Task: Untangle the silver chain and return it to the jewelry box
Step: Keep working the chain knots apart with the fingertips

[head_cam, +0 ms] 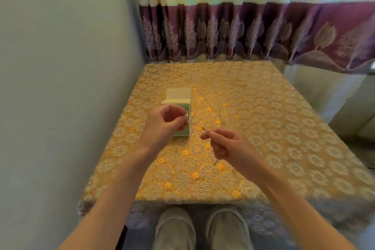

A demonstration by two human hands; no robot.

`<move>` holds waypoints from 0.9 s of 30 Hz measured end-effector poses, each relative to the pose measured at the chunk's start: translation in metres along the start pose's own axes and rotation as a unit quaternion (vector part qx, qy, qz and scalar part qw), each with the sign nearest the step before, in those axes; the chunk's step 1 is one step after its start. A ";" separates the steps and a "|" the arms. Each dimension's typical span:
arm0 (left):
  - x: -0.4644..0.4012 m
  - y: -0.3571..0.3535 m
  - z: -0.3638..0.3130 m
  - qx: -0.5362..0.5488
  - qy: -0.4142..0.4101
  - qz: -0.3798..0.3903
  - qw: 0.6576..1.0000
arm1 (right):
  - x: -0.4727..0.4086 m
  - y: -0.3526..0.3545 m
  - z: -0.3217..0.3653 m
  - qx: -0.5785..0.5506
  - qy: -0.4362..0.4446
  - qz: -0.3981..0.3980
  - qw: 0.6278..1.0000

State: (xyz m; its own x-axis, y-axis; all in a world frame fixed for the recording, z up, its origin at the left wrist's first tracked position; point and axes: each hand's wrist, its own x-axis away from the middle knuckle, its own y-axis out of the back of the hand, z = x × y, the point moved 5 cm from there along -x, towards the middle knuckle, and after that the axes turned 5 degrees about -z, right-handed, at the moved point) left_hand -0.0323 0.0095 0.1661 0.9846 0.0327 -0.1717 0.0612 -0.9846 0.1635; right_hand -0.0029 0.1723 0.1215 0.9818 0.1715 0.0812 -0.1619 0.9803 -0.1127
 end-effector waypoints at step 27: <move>-0.113 -0.160 0.106 -0.101 -0.082 0.098 0.987 | -0.137 0.137 -0.048 0.114 0.035 -0.127 0.985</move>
State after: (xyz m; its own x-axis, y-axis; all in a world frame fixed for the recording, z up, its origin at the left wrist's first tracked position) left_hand -0.1709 0.1449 0.0568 0.9423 -0.1994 -0.2688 -0.0805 -0.9146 0.3963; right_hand -0.1549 0.2781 0.0469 0.9967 -0.0807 0.0078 0.0791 0.9885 0.1290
